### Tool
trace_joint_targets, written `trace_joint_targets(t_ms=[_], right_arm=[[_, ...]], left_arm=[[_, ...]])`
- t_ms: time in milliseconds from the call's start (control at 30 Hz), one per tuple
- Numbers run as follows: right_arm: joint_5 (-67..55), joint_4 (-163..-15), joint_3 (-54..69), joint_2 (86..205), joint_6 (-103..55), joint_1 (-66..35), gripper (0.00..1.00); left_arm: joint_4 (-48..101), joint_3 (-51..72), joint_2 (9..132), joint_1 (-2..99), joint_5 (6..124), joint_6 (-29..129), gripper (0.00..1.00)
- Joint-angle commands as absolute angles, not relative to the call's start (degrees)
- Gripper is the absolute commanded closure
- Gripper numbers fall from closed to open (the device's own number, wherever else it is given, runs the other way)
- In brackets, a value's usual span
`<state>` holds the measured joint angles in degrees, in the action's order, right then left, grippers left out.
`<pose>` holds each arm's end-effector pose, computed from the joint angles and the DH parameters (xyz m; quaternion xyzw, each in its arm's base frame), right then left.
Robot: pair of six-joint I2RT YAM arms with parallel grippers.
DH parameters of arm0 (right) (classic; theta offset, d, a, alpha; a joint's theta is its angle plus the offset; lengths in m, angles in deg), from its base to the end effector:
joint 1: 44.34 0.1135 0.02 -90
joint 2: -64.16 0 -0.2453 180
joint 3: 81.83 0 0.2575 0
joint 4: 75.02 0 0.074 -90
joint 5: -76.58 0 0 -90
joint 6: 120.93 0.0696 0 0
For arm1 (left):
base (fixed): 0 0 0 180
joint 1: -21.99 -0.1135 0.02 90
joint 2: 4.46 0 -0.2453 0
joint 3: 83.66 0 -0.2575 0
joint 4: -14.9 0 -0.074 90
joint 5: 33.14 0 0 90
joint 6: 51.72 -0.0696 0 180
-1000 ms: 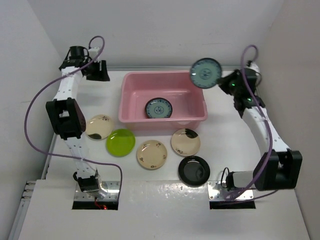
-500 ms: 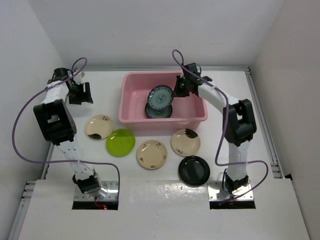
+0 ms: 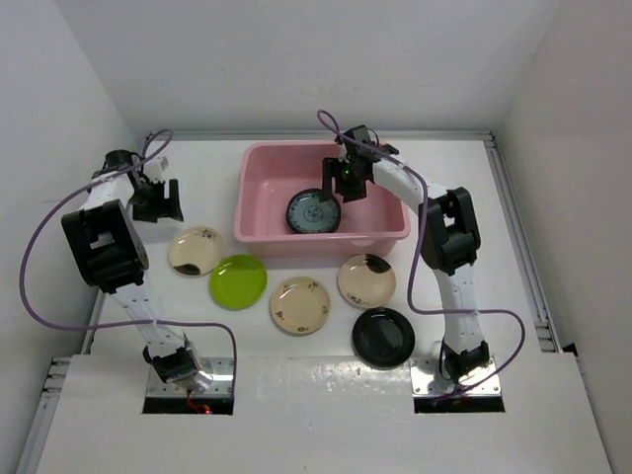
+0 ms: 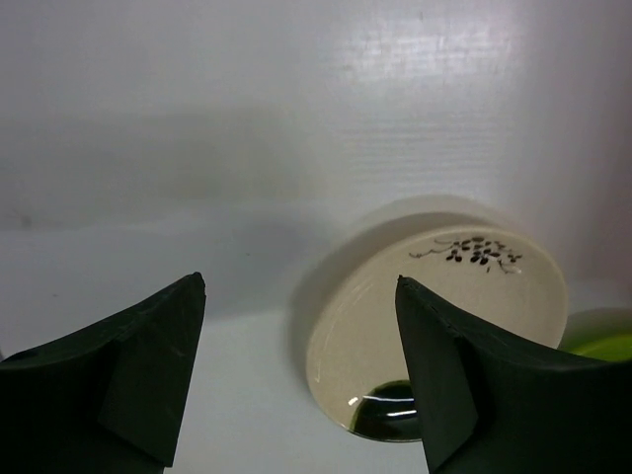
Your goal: Place the plates into the plastic bin on the countertop
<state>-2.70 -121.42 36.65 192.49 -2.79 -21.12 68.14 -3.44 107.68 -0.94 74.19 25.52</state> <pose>0.4589 0.2110 0.1435 0.0138 0.9530 0.2058 0.2217 0.3967 0.1453 0.1577 -0.0539 0.9653 -0.0762 0.2440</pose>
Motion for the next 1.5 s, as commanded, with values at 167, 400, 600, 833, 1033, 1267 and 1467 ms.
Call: trace_joint_targets(t_ms=[167, 400, 600, 833, 1033, 1267, 1467], right_arm=[[-3.7, -121.6, 37.9, 185.5, -6.9, -21.2, 0.28], [-4.7, -119.0, 32.1, 178.2, -6.6, -23.7, 0.28], [-5.0, -115.1, 26.9, 173.6, -4.9, -25.7, 0.28], [-1.1, -113.2, 23.5, 169.4, -1.4, -29.7, 0.28], [1.5, -106.9, 12.6, 160.7, 4.2, -37.3, 0.28], [-2.0, -104.4, -2.8, 149.4, 7.6, -47.9, 0.28], [-3.0, -104.5, -13.9, 143.0, 9.1, -53.1, 0.28]], left_arm=[[68.9, 3.6, 105.8, -2.7, 73.1, 20.8, 0.23], [69.4, 10.1, 106.3, -2.7, 77.6, 17.0, 0.41], [69.4, 9.2, 110.1, -2.7, 75.4, 18.5, 0.92], [70.0, -3.6, 108.2, -2.7, 75.8, 24.6, 1.0], [70.0, -20.2, 104.4, -2.7, 79.5, 30.1, 1.0], [70.0, -38.7, 105.5, 3.7, 89.0, 37.8, 1.0], [71.3, -40.0, 108.6, 16.8, 93.2, 40.4, 1.0]])
